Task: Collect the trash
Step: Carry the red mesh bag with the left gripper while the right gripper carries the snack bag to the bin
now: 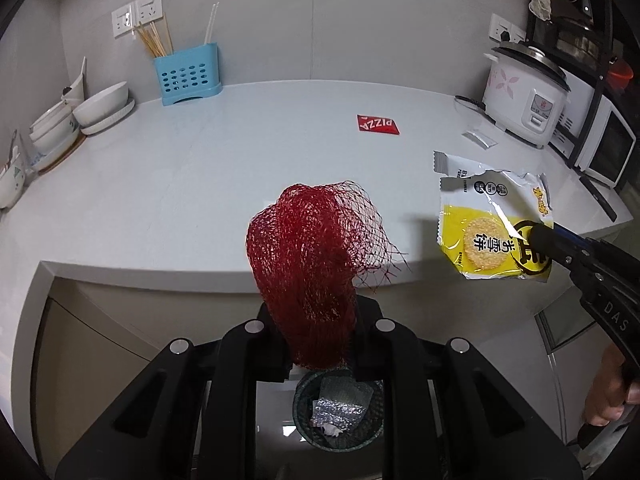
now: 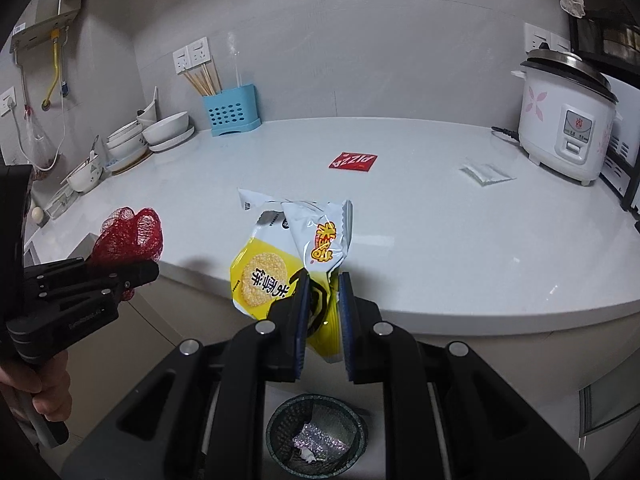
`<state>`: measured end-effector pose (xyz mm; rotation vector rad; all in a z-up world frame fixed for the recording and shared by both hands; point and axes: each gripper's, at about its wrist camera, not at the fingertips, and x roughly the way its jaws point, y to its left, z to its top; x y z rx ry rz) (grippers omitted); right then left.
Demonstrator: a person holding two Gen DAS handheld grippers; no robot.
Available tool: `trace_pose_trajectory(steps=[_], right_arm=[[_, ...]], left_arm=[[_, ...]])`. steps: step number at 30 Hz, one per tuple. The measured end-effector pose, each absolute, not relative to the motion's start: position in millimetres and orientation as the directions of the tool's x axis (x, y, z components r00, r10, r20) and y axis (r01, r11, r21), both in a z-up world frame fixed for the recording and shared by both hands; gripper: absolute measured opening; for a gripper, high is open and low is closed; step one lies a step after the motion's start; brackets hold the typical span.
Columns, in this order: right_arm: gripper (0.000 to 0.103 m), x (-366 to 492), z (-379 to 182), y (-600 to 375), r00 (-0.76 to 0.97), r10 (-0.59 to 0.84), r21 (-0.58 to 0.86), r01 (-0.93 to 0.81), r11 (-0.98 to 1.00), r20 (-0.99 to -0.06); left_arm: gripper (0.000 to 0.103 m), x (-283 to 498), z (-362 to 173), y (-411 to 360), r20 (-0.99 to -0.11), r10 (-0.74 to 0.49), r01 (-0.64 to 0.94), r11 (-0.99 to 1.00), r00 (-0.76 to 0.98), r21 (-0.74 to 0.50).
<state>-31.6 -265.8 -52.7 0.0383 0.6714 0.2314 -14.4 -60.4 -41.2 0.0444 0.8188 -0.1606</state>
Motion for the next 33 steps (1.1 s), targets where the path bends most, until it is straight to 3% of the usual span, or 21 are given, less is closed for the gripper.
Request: trace_pose_trajectory(steps=[3, 14, 33], right_arm=[[0.013, -50.3, -68.3, -260.8, 0.751, 0.242, 0.113, -0.220, 0.969, -0.614], [0.013, -84.7, -157.3, -246.9, 0.673, 0.304, 0.161, -0.268, 0.950, -0.674], [0.013, -87.9, -353.5, -224.5, 0.544, 0.184, 0.100, -0.180, 0.979, -0.819]], left_arm=[[0.019, -28.4, -52.0, -54.8, -0.717, -0.096, 0.151, 0.989, 0.690, 0.013], [0.019, -55.8, -131.6, -48.0, -0.763, -0.116, 0.143, 0.989, 0.636, -0.031], [0.020, -63.8, -330.9, -72.0, -0.847, -0.165, 0.164, 0.982, 0.505, -0.094]])
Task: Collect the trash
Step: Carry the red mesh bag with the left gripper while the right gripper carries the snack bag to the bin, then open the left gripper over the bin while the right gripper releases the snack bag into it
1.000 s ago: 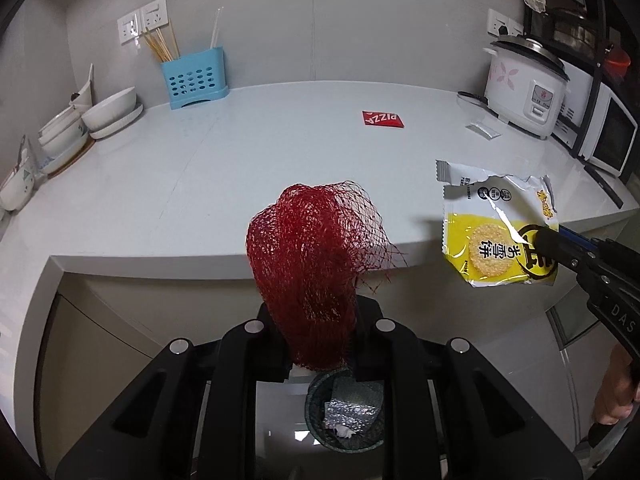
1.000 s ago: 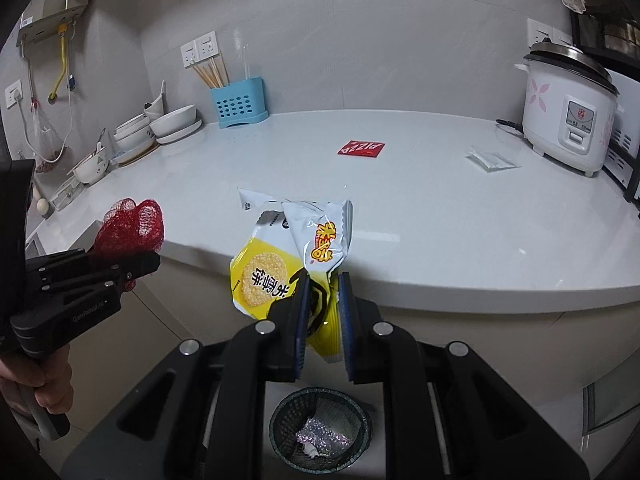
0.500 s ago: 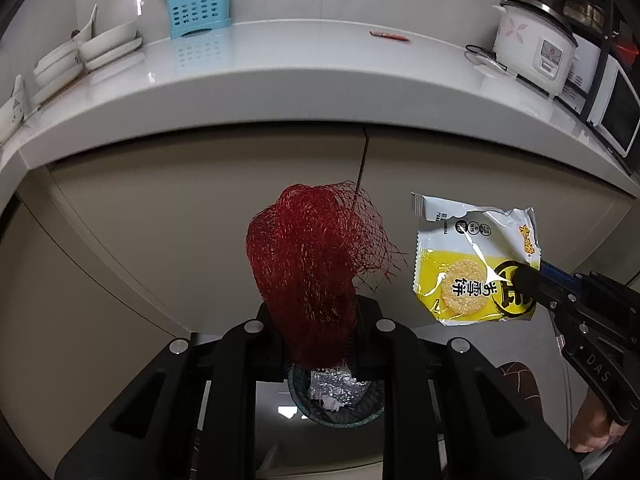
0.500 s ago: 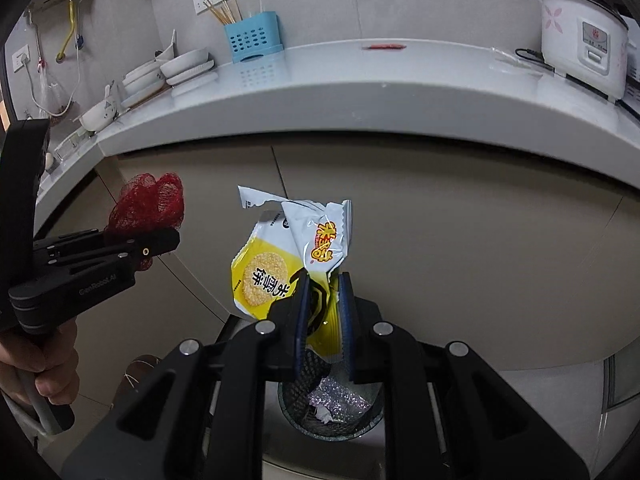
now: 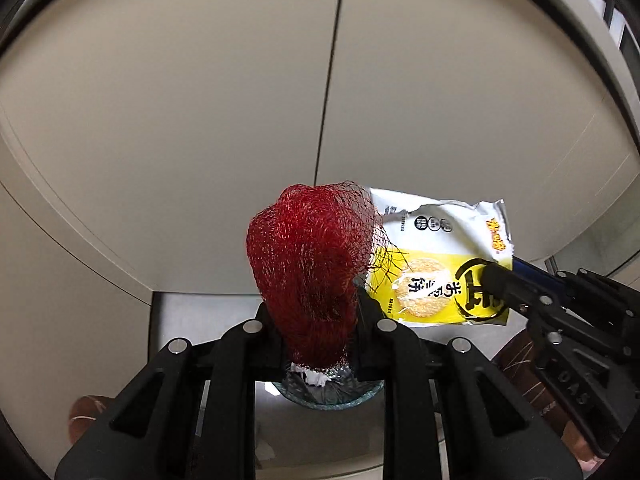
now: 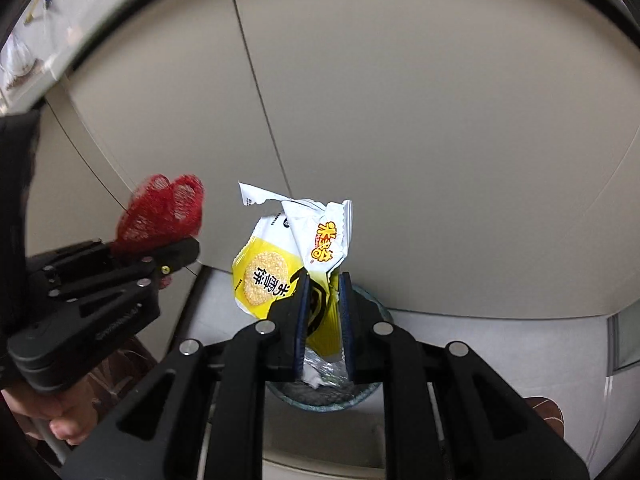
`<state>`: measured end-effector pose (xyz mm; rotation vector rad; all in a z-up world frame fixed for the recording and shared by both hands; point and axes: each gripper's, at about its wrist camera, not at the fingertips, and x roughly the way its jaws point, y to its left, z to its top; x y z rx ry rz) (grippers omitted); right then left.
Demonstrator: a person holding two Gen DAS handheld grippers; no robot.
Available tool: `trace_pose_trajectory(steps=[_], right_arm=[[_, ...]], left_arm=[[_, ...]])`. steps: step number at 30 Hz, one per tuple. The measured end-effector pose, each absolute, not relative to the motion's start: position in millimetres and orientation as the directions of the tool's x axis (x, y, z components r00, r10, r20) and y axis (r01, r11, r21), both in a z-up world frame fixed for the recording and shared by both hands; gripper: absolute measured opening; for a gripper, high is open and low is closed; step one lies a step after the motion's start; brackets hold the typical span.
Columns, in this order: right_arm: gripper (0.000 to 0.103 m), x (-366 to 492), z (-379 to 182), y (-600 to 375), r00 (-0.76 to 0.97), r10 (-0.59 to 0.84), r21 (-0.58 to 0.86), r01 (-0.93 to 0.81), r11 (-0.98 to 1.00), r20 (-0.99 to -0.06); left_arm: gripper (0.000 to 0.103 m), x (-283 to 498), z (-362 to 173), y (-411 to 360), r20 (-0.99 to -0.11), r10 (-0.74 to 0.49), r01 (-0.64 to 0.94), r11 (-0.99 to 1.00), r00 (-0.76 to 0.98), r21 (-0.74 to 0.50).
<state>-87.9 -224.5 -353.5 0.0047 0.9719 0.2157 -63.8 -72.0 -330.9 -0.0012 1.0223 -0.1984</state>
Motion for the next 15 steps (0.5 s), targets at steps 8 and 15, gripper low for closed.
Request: trace_pose_trajectory(steps=[8, 15], right_arm=[[0.013, -77.4, -412.3, -229.0, 0.455, 0.157, 0.095, -0.157, 0.983, -0.876], [0.013, -68.8, -443.6, -233.7, 0.398, 0.146, 0.094, -0.148, 0.985, -0.906]], left_arm=[[0.021, -49.7, -389.0, -73.4, -0.888, -0.166, 0.157, 0.982, 0.428, -0.108], [0.031, -42.1, -426.2, -75.1, -0.913, -0.171, 0.145, 0.981, 0.371, -0.125]])
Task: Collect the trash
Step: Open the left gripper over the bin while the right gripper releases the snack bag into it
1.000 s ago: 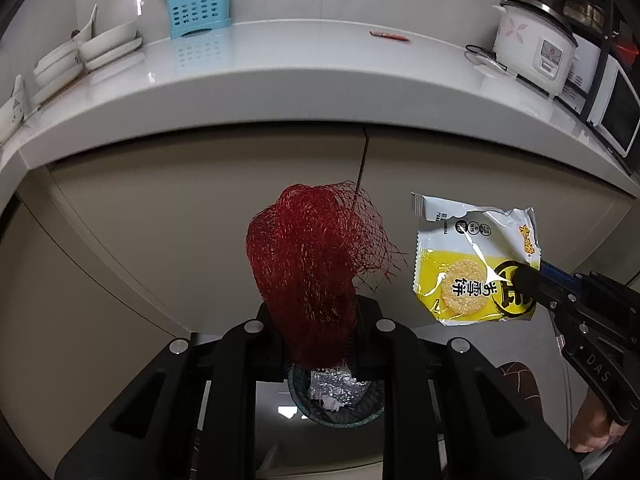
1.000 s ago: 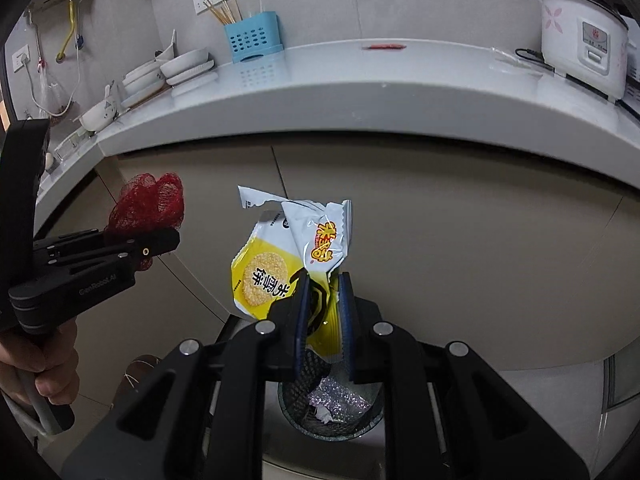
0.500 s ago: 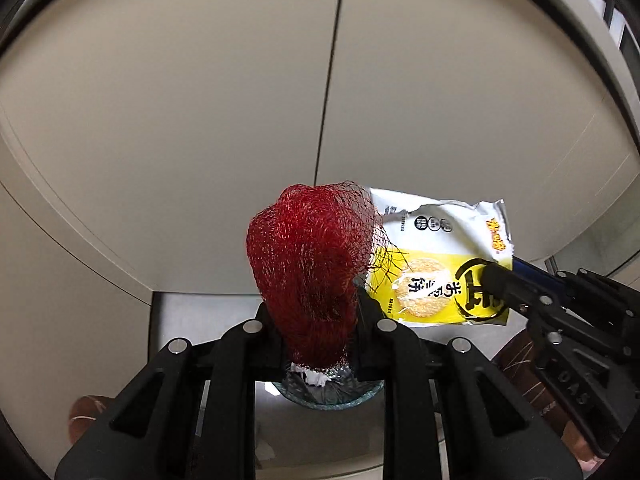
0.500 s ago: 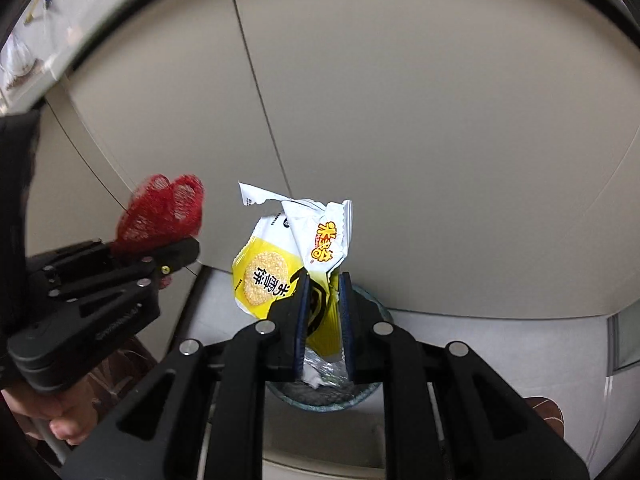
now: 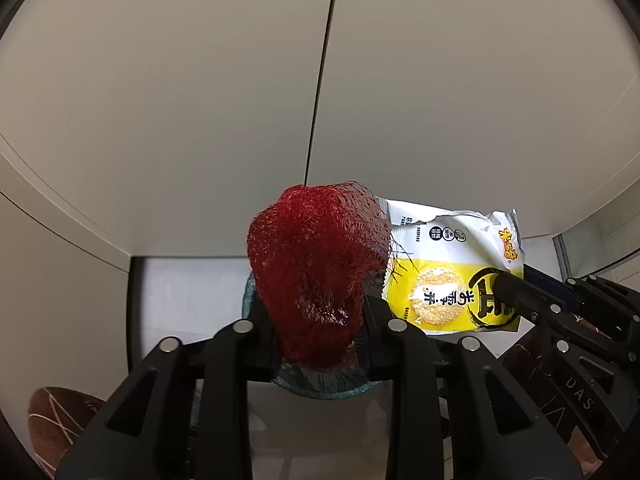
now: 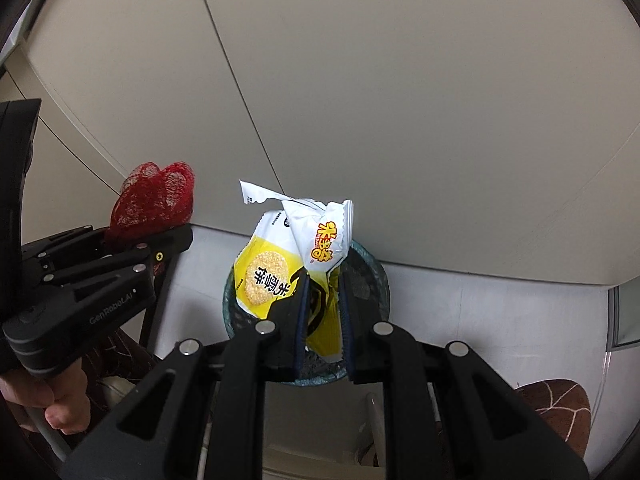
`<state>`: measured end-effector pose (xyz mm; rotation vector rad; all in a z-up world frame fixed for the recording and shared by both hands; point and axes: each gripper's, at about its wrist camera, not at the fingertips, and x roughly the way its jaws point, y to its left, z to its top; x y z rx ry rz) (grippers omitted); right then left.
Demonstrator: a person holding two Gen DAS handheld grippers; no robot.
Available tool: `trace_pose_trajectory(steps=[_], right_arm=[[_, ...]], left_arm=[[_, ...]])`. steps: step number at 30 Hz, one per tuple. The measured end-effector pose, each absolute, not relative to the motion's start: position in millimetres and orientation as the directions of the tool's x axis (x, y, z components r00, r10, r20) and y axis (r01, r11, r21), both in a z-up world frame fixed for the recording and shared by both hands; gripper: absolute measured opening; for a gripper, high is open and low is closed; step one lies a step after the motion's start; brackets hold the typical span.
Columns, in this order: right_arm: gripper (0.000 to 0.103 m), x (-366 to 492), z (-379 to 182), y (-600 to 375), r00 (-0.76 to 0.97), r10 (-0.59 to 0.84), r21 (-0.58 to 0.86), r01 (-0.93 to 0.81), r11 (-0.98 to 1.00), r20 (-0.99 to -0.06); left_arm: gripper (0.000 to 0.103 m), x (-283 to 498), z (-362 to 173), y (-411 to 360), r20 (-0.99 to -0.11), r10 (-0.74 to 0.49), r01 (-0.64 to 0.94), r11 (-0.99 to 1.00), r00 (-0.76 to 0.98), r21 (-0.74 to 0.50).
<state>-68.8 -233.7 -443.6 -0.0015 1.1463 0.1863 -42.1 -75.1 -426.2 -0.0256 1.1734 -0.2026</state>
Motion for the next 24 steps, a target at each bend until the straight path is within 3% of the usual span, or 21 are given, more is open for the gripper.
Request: trace_pose_trajectory(steps=[5, 19, 24], right_arm=[[0.014, -58.0, -456.5, -208.9, 0.366, 0.136, 0.088, -0.145, 0.985, -0.921], [0.014, -30.9, -479.9, -188.8, 0.294, 0.124, 0.077, -0.167, 0.983, -0.948], [0.014, -22.3, -488.8, -184.9, 0.270, 0.121, 0.074, -0.179, 0.981, -0.955]], left_arm=[[0.039, -38.2, -443.4, -77.7, -0.925, -0.163, 0.148, 0.982, 0.344, -0.118], [0.076, -32.3, -466.0, -64.9, -0.932, -0.141, 0.101, 0.988, 0.334, -0.113], [0.084, -29.4, -464.6, -53.0, -0.931, -0.126, 0.083, 0.991, 0.344, -0.104]])
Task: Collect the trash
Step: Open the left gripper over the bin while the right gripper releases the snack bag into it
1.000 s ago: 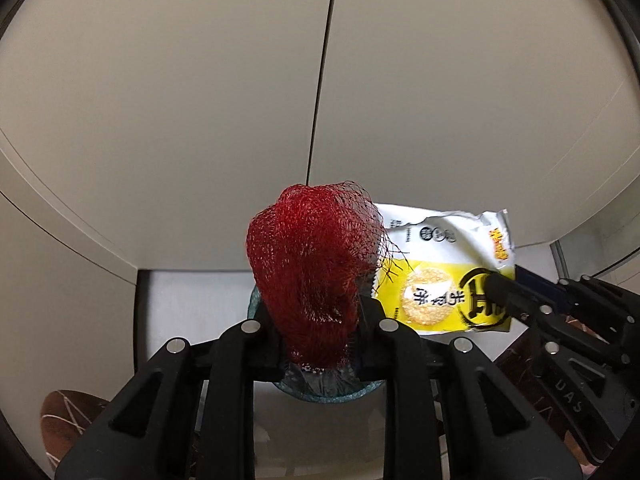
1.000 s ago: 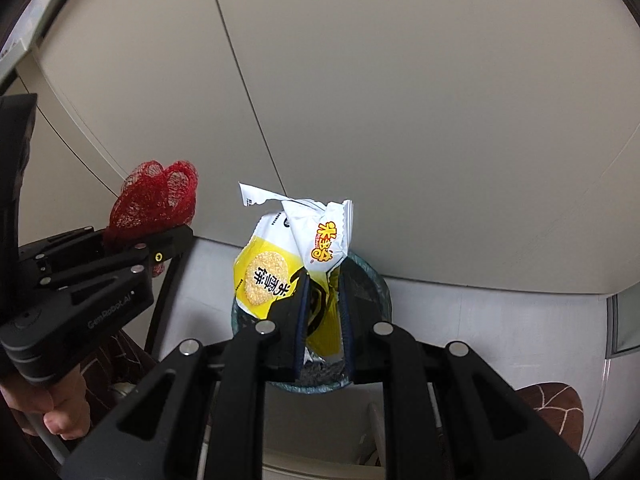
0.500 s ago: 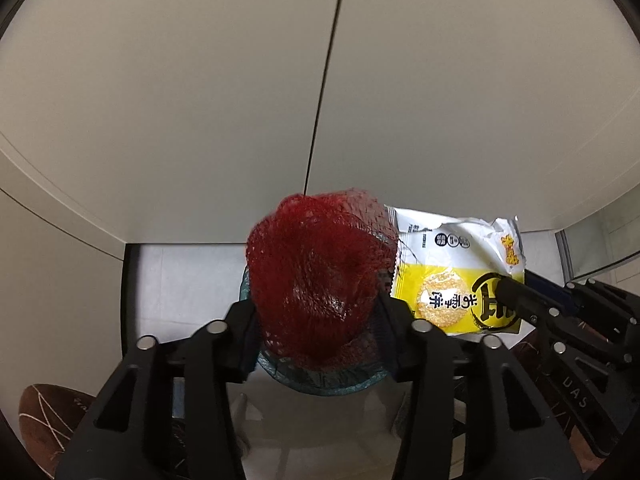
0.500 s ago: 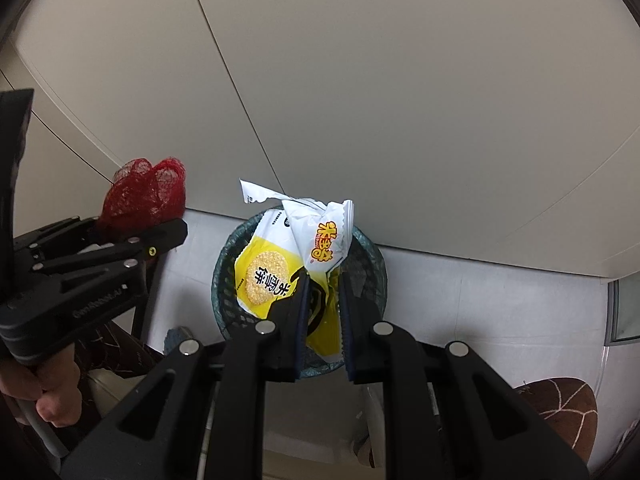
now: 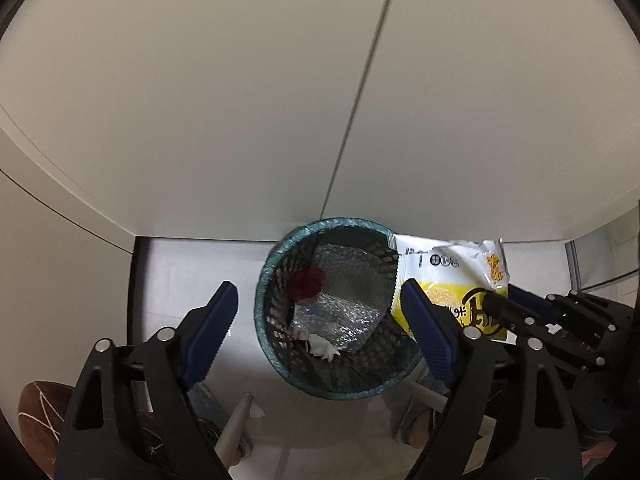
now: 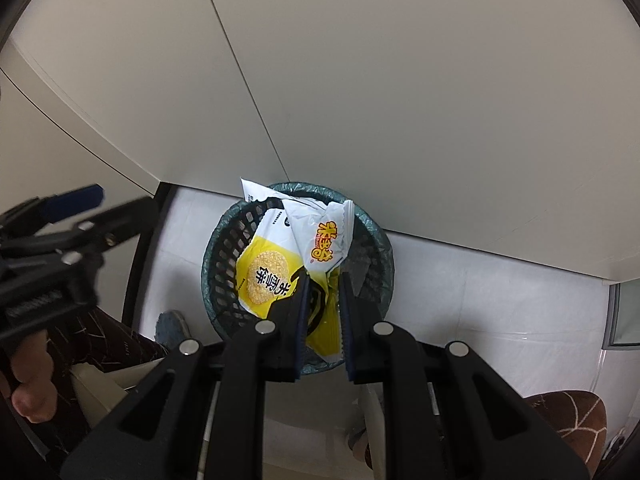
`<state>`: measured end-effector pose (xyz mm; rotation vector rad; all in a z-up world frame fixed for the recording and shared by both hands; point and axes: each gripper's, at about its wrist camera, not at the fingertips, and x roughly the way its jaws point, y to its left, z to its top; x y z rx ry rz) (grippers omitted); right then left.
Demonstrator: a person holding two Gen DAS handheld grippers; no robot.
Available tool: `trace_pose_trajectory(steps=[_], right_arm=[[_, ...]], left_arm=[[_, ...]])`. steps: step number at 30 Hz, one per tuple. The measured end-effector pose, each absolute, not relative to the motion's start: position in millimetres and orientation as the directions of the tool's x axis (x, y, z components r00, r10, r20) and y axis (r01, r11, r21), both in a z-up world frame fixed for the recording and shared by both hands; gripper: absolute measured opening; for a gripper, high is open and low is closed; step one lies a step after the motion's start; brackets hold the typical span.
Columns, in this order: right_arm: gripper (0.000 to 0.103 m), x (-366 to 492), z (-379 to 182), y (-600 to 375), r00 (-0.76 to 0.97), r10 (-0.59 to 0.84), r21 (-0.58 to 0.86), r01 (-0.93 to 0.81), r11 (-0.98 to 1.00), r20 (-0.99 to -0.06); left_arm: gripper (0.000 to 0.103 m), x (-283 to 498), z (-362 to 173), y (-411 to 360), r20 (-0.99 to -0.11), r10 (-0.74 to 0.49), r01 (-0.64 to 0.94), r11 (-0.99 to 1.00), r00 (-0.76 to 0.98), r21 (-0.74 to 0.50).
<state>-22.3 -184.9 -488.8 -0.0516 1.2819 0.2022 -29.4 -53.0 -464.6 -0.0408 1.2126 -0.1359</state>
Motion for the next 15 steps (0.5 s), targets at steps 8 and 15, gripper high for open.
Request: trace_pose_trajectory(steps=[8, 15], right_arm=[[0.016, -8.2, -507.5, -169.8, 0.244, 0.124, 0.076, -0.200, 0.977, -0.962], [0.035, -17.0, -502.5, -183.1, 0.258, 0.129, 0.079, -0.197, 0.977, -0.958]], left_arm=[[0.090, -27.6, -456.0, -45.5, -0.925, -0.106, 0.070, 0.994, 0.364, -0.086], [0.093, -24.6, -450.0, -43.6, -0.918, -0.087, 0.066, 0.996, 0.387, -0.067]])
